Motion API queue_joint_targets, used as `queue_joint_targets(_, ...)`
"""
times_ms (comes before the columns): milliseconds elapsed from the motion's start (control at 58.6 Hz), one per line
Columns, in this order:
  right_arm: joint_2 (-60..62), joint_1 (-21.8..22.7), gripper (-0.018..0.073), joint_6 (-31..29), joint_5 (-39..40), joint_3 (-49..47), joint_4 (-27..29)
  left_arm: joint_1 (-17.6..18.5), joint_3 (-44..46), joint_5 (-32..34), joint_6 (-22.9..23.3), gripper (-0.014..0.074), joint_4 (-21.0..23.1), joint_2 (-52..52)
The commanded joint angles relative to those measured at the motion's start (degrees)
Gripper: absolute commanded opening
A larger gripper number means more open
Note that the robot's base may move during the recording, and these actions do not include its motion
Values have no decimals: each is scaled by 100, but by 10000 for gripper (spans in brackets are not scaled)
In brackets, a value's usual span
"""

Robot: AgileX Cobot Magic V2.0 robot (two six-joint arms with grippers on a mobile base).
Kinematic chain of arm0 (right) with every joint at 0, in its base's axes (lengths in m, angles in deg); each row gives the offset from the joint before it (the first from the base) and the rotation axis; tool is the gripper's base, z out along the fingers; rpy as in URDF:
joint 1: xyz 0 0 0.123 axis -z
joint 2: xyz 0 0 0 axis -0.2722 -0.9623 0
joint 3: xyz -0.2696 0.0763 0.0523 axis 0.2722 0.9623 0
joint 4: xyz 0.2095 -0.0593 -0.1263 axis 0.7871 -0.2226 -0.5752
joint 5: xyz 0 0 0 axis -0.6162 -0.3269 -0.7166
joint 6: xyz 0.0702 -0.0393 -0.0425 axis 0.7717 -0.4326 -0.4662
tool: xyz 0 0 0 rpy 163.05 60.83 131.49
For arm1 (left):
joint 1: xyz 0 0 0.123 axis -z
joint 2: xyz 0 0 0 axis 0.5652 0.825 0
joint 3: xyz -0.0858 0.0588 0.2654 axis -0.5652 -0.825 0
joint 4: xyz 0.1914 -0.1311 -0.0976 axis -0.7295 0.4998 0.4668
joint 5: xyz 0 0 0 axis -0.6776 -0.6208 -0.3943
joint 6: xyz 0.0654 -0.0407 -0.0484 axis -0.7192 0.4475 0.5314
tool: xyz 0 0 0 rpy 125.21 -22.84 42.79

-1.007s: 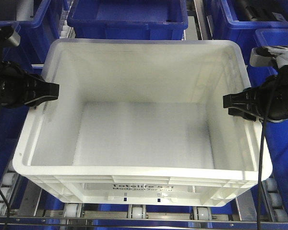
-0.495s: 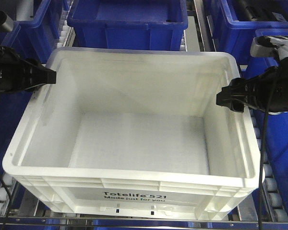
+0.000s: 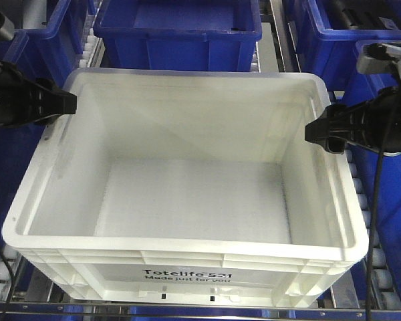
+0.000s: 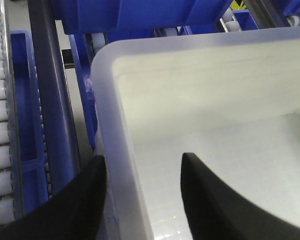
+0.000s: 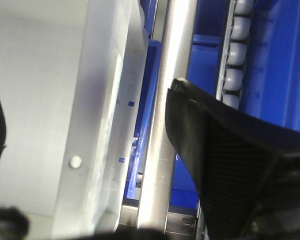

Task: Move bin from left to right shelf
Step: 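Open both grippers and lift them off the tote rims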

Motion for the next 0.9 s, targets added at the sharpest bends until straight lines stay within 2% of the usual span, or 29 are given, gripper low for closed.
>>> queue_joint_targets(0,237,-2,592,-69,362,-197,-18,32,179,362,1,338,56,-276)
queue_joint_targets(171,312,-2,589,-63,309,-197,7,32,179,92,1,338,-126,-364)
queue_joint_targets(341,319,-2,589,-63,336,-197,31,32,179,-218,-4,338,-125,-350)
queue_joint_targets(546,326,-2,589,-63,625,-197,36,32,179,-79,-18,338,-149,-350)
queue_joint_targets(768,476,-2,585,-218,666,-191,31,32,78,-340,4,338,-130,-376)
queue_joint_targets(888,711,-2,585,-385,749,-191,45,32,-276,-102,4,338,-102,-581)
